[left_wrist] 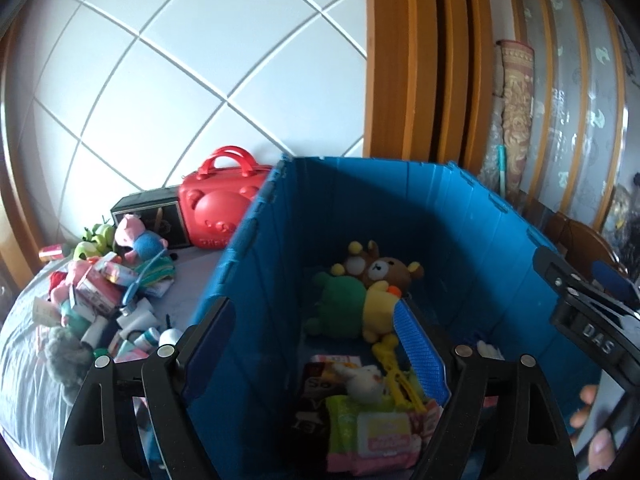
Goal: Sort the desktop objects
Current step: 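Move both tools back over the toy pile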
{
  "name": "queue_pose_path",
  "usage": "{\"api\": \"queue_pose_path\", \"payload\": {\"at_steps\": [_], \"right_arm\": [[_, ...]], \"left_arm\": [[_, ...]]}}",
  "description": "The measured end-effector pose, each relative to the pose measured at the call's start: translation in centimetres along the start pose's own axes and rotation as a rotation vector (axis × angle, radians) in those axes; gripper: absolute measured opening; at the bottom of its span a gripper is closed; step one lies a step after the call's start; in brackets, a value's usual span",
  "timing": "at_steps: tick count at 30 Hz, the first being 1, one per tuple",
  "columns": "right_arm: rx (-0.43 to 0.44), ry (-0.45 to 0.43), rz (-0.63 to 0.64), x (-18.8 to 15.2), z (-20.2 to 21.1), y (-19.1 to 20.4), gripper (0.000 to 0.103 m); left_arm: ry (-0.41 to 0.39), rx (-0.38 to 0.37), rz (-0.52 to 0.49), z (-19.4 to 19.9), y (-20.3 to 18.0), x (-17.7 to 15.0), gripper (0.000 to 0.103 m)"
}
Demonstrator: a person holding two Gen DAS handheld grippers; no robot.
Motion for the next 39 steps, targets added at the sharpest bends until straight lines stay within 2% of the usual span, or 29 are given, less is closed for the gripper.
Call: {"api": "queue_pose_path", "payload": {"at_steps": [4, 6, 10, 15, 20, 24, 28, 32, 36, 39], "right_arm": [[0.107, -0.011, 0.039, -0.2, 0.6, 5.4, 0.103], [0.160, -0.017, 0.059, -0.3, 1.0, 8.0, 0.103], [0.266, -0.029, 0.098, -0.5, 1.6, 13.4, 0.103], [0.402, 0.004, 0.192, -2.8, 2.7, 24.5, 0.103], [0.465, 0.094, 0.229, -7.3, 2.1, 36.1, 0.103], [0.470, 0.232, 0.259, -12.9, -0.1, 44.4, 0.103], [0.457, 0.364, 0.280, -18.8, -2.2, 50.7, 0.103], [0.420, 0.471, 0.310, -23.3, -3.9, 53.5, 0.103], [0.384, 0.544, 0.333, -25.8, -5.6, 53.9, 0.103], [0.371, 0.589, 0.331, -27.2, -7.0, 53.8, 0.103]], "left_arm": [[-0.026, 0.090, 0.045, 1.8, 4.8, -0.6, 0.084], [-0.030, 0.166, 0.073, 2.3, 8.1, -1.1, 0.084], [0.009, 0.303, 0.143, 2.6, 15.6, -3.0, 0.084], [0.086, 0.410, 0.201, 2.1, 25.5, -6.2, 0.084], [0.177, 0.468, 0.200, 0.9, 36.3, -10.3, 0.084], [0.281, 0.485, 0.221, -1.0, 44.7, -13.8, 0.084], [0.379, 0.477, 0.210, -3.0, 49.7, -17.1, 0.084], [0.453, 0.427, 0.211, -5.2, 51.7, -19.7, 0.084], [0.495, 0.388, 0.228, -7.3, 52.2, -20.9, 0.084], [0.522, 0.384, 0.224, -9.0, 52.5, -21.1, 0.084]]}}
Point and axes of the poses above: each gripper's, at about its wrist camera, not at the fingertips, and z roughly against the way its jaws point, y to its left, x to its top, the point moved 3 cm from there along -z, roughly the way its jaws point, and after that the axes turned 1 degree about -z, right-handed, at the moved point
